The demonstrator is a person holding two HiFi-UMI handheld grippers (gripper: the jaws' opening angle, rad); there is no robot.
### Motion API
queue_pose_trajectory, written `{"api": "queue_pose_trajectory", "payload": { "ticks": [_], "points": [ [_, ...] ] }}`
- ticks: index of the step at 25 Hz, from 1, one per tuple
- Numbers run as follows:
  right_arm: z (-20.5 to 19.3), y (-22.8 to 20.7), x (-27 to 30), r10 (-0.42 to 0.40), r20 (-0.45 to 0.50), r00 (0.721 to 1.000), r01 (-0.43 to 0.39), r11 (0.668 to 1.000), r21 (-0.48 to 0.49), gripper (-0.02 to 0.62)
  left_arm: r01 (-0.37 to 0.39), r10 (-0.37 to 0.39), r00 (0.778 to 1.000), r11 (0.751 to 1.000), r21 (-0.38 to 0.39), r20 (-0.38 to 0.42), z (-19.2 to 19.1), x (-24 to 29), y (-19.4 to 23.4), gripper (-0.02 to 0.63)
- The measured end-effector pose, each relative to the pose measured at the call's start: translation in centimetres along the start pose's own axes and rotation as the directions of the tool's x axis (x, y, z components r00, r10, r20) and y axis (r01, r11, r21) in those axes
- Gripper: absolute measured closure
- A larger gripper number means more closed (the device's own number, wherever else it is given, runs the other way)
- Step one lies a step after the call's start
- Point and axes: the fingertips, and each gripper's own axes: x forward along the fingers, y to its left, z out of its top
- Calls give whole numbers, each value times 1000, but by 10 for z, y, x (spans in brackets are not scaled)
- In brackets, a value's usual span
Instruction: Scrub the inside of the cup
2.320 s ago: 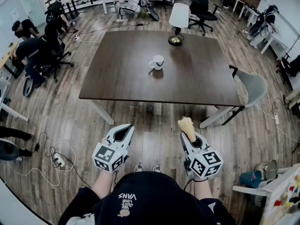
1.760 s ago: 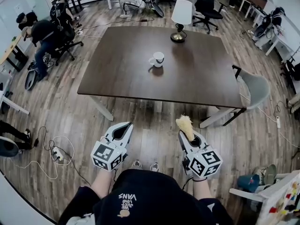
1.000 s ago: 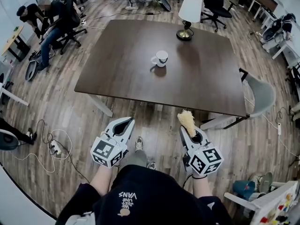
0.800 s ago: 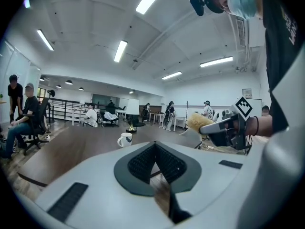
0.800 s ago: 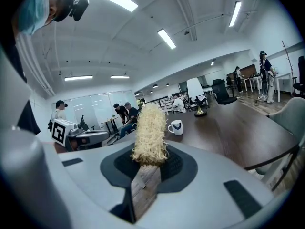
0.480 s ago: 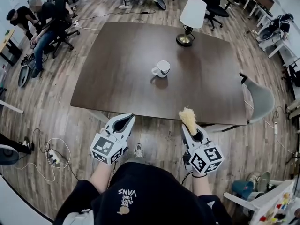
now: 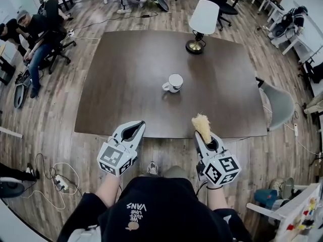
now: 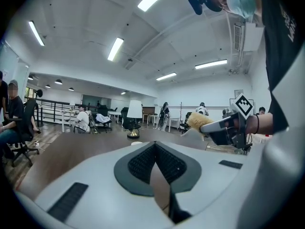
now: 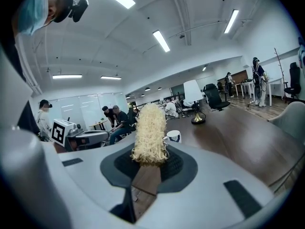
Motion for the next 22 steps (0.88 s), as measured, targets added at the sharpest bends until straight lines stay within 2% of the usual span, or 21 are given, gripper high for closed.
{"api": "queue_pose_trajectory", "payload": {
  "ticks": [9,22],
  "points": [
    [6,-29,32,15,-27,1000,-15,1000,6,516,-29,28,1000,999,-23,-11,-3,35,19,595],
    [42,-91,92,109,-40,993,-110,994,-16,517,-97,97,995,995,-11,-1,16,113,41,595]
  ]
}}
